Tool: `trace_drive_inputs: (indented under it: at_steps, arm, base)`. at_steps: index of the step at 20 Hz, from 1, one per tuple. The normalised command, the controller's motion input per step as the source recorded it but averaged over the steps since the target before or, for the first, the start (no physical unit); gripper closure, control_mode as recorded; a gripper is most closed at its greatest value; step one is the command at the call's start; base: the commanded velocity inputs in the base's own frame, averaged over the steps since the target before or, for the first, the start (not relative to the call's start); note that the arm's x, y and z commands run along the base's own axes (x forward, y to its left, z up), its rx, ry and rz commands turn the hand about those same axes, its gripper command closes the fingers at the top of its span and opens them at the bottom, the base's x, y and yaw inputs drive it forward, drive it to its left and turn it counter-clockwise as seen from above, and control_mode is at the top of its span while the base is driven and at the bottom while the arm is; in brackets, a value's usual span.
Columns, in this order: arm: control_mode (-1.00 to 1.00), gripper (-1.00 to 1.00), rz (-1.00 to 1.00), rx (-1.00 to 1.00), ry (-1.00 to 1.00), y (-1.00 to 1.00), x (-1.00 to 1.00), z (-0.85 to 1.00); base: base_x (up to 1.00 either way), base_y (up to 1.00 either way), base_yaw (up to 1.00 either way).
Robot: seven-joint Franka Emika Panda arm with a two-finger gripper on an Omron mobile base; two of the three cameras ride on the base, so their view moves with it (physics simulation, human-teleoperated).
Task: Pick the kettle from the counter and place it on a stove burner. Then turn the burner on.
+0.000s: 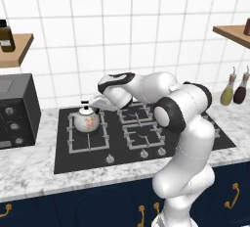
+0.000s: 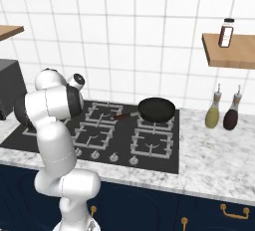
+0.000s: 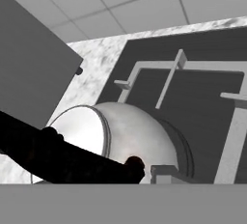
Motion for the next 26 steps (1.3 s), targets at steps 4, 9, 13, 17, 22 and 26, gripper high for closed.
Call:
trace_drive_inputs:
  at_steps: [4, 9, 13, 17, 22, 26]
  arm:
    - [-1.0, -1.0, 0.0, 0.0, 0.0, 0.0, 0.0, 0.0]
    - [-1.0, -1.0, 0.0, 0.0, -0.05, 0.0, 0.0, 0.11]
    - [-1.0, -1.0, -0.03, 0.0, -0.08, 0.0, 0.0, 0.16]
    - [-1.0, -1.0, -0.01, 0.0, -0.13, 0.0, -0.19, 0.49]
    - [-1.0, -1.0, 0.0, 0.02, -0.13, -0.39, -0.96, 0.48]
    - [-1.0, -1.0, 0.0, 0.0, 0.0, -0.37, -1.0, 0.17]
  base:
    - [0.0, 0.0, 0.0]
    - [0.0, 0.0, 0.0]
    - [0.0, 0.0, 0.0]
    - [0.0, 0.0, 0.0]
    - [0.0, 0.0, 0.0]
    - [0.0, 0.0, 0.0]
